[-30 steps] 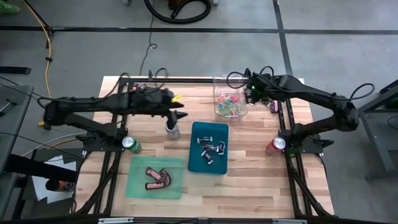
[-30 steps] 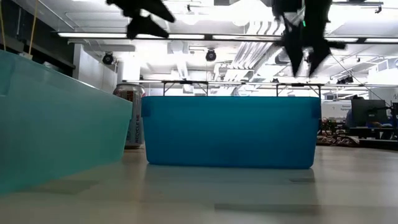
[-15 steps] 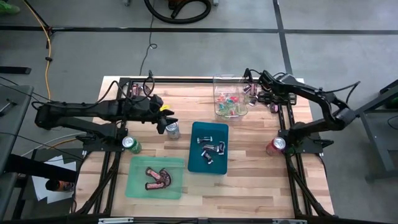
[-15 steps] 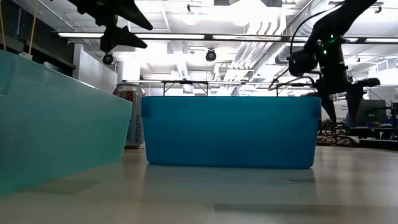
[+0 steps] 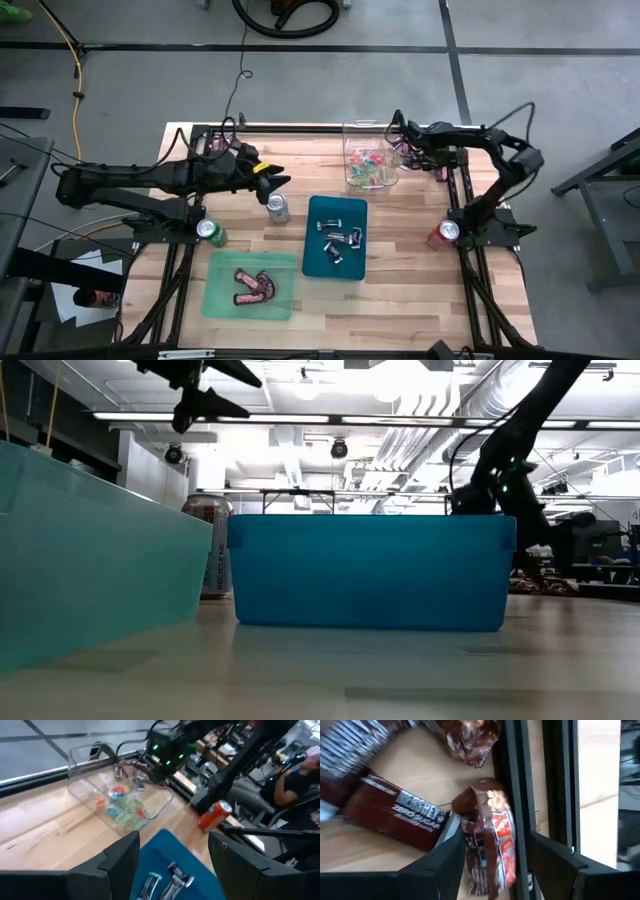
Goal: Sort candy
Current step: Put the brown chocolate into the green bin
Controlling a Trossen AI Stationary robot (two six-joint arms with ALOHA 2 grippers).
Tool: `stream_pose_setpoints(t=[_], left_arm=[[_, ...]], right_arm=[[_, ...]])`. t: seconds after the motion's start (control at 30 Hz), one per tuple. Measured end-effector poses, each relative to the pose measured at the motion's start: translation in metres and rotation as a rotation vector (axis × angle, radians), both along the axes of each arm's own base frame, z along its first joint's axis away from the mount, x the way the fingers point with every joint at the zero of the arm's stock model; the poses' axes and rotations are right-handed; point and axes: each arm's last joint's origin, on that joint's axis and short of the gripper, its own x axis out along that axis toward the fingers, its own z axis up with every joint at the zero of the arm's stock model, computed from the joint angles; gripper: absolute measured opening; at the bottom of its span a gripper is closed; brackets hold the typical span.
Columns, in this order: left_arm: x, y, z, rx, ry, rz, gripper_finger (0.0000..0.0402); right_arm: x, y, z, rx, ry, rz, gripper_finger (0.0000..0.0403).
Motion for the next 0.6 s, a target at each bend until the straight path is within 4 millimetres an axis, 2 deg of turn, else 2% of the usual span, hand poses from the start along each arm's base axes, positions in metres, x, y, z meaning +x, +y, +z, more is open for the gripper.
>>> stream_pose_setpoints(t=[0.17, 0.3, 0.43, 0.47, 0.6], left_arm=[[0.0, 0.0, 0.0, -0.028, -0.01, 0.01, 0.0223], [0.0, 0.0, 0.0, -0.031, -0.011, 0.012, 0.0223], [0.0, 0.001, 0.0, -0.033, -0.015, 0.032, 0.0223], [0.0, 0.001, 0.001, -0.031, -0.019, 0.035, 0.0223], [0.0, 0.001, 0.003, -0.023, -0.04, 0.054, 0.0223]], right_arm=[[0.003, -0.002, -0.014, 0.067, 0.052, 0.051, 0.0183], [0.005, 0.002, -0.013, 0.084, 0.077, 0.108, 0.0118], [0.008, 0.009, 0.001, 0.069, 0.042, 0.162, 0.0028], [0.01, 0.012, 0.008, 0.05, 0.03, 0.183, 0.0017], [0.013, 0.028, 0.042, -0.067, -0.025, 0.243, 0.0028]])
